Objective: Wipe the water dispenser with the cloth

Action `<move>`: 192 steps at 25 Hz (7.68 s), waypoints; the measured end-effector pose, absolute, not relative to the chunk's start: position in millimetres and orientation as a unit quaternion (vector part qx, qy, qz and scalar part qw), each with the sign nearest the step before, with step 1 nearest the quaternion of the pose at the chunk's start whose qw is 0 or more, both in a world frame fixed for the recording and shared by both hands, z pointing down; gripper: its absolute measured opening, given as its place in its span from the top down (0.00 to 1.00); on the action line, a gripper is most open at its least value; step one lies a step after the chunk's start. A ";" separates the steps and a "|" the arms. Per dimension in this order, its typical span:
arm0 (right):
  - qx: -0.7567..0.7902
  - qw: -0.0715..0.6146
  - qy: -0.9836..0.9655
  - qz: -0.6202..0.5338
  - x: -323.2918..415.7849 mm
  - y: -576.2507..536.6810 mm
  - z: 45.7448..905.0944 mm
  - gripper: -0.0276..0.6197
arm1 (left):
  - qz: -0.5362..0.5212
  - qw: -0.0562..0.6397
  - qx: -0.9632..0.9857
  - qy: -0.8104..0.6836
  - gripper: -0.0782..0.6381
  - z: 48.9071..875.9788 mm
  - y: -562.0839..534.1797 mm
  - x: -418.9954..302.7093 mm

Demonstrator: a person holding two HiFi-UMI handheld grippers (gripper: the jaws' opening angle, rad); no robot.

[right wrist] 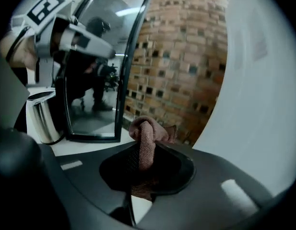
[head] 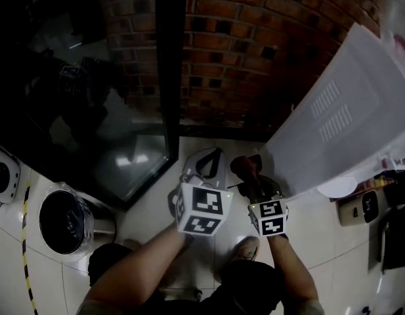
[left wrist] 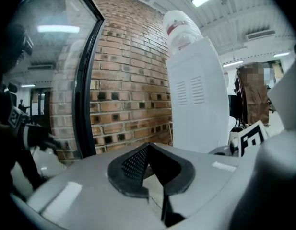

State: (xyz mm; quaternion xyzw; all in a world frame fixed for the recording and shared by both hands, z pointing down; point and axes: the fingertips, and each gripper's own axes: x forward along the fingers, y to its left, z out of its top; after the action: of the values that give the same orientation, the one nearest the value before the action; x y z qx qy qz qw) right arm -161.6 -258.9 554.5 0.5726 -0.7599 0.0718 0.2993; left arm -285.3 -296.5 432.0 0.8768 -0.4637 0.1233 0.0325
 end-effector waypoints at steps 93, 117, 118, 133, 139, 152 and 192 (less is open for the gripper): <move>0.434 0.794 -0.389 -0.171 -32.5 -397.6 594.2 0.84 | 0.149 0.030 0.915 -0.373 0.89 405.3 -419.4 -246.9; 0.282 0.845 -0.401 -0.213 -53.2 -388.4 674.4 0.84 | 0.145 0.029 0.913 -0.380 0.89 400.2 -427.7 -250.3; 0.308 0.829 -0.413 -0.219 -62.2 -388.7 656.7 0.84 | 0.142 0.026 0.914 -0.379 0.89 395.4 -420.8 -251.0; 0.555 0.642 -0.351 -0.397 -116.4 -318.5 259.8 0.84 | 0.057 0.001 0.919 -0.390 0.89 318.6 -333.0 -266.2; 0.583 0.633 -0.263 -0.436 -97.5 -310.5 146.4 0.84 | 0.018 -0.033 0.923 -0.383 0.89 284.5 -316.5 -251.6; 0.585 0.675 -0.158 -0.421 -45.8 -332.8 82.2 0.84 | 0.011 -0.048 0.934 -0.353 0.89 277.1 -336.4 -218.5; 0.360 0.826 -0.303 -0.310 -36.5 -327.0 452.3 0.84 | 0.118 0.020 0.940 -0.321 0.89 393.2 -339.2 -237.8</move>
State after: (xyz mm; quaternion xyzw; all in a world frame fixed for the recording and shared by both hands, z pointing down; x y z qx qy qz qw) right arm -36.5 -327.0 452.3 0.3599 -0.3030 -0.3098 0.8262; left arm -237.8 -339.2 393.2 0.9397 -0.3206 0.1177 0.0203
